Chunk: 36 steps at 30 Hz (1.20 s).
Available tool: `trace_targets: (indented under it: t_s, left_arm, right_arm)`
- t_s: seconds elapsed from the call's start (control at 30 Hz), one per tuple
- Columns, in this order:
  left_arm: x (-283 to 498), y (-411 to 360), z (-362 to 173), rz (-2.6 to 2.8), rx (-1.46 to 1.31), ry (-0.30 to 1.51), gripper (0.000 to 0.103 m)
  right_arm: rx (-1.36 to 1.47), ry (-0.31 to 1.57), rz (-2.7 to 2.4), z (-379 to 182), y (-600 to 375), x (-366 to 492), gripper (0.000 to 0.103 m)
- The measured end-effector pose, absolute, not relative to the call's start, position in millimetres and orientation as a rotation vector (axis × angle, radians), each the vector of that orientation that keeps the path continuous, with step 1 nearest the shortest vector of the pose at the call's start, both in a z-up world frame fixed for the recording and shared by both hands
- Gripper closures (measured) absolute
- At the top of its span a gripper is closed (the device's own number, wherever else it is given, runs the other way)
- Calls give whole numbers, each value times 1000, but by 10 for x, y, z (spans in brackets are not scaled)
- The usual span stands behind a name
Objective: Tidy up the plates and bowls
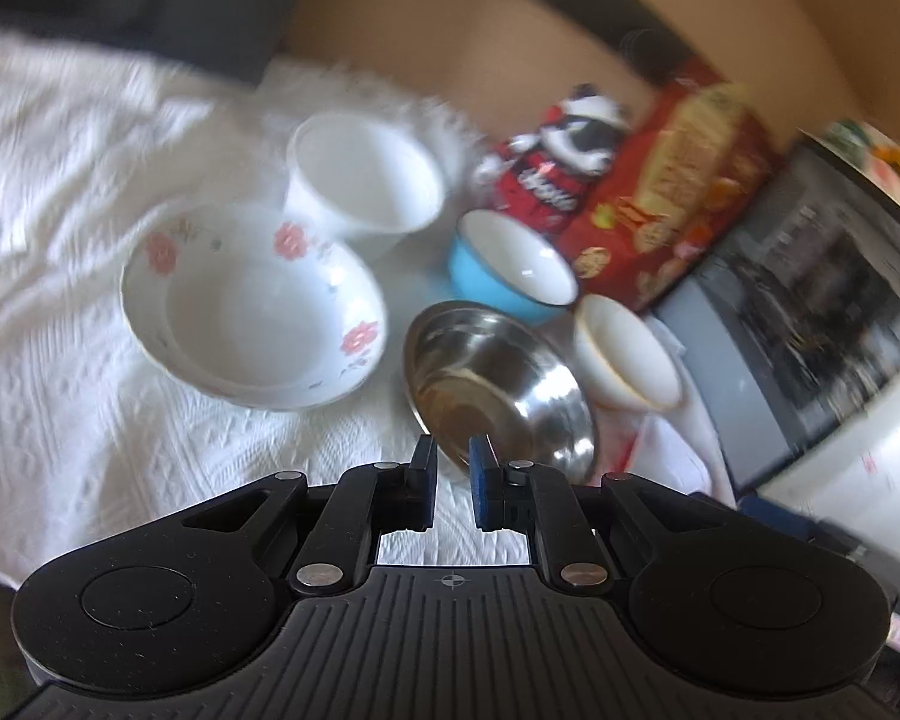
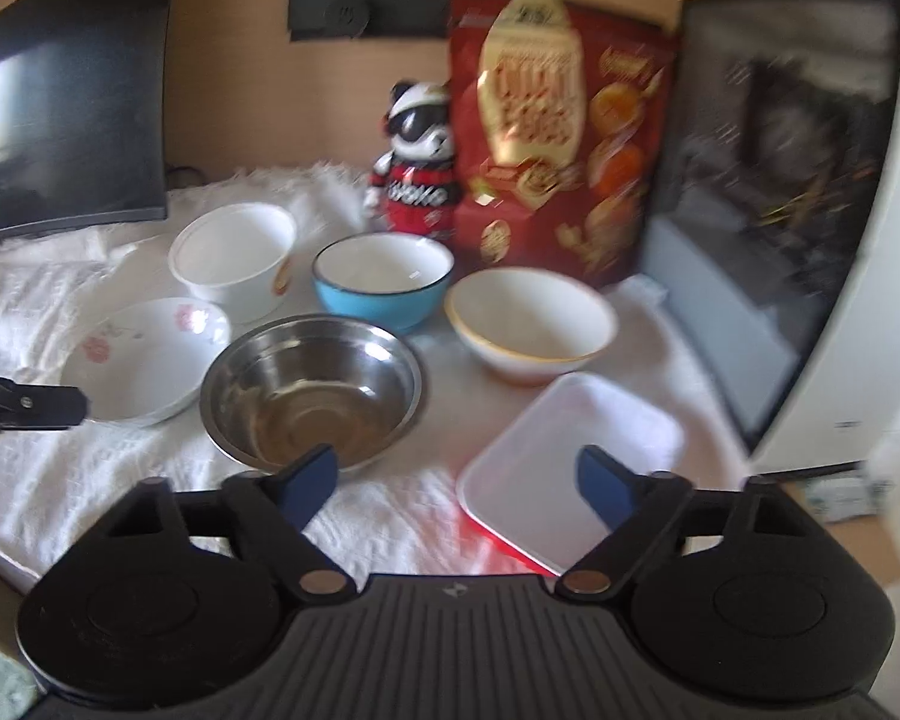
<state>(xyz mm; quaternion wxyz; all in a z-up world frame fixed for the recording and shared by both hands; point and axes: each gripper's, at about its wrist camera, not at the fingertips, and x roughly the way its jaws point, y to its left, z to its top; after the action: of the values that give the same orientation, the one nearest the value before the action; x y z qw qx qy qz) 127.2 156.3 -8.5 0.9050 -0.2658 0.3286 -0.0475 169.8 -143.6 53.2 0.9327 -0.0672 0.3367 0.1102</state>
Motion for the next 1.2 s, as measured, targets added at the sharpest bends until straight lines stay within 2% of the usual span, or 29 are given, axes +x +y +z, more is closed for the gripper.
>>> trace_targets:
  t_s: [0.03, 0.07, 0.13, 0.17, 0.37, 0.47, 0.7, 0.77, 0.83, 1.2]
  left_arm:
    - [1352, 1574, -111, -97, -581, 696, 91]
    - [1424, 1574, -129, -101, -606, 705, 90]
    - [1559, 1558, -162, -85, -618, 722, 89]
    - [1622, 1539, -182, -60, -612, 731, 87]
    - [1886, 1401, -418, 108, -670, 850, 86]
    - [1914, 1359, -462, 143, -710, 852, 86]
    - [2048, 1337, -605, 137, -733, 915, 86]
    - [2096, 1404, -641, 92, -785, 924, 72]
    - [2100, 1482, -659, 60, -852, 921, 67]
    - [1936, 1634, -596, -107, -767, 986, 65]
  right_arm:
    - [-123, 705, 257, 508, -1464, 1820, 32]
    - [-111, 726, 293, 481, -1488, 1948, 45]
    - [-82, 778, 354, 404, -1532, 2206, 55]
    - [-69, 793, 386, 369, -1548, 2335, 56]
    - [-68, 833, 501, 140, -1480, 3022, 56]
    - [-73, 873, 535, -13, -1419, 3303, 56]
    - [-55, 956, 602, -252, -1247, 3584, 56]
    - [-51, 970, 617, -309, -1205, 3581, 56]
    - [-41, 982, 603, -345, -1171, 3570, 54]
    - [-32, 1045, 623, -321, -1187, 3255, 53]
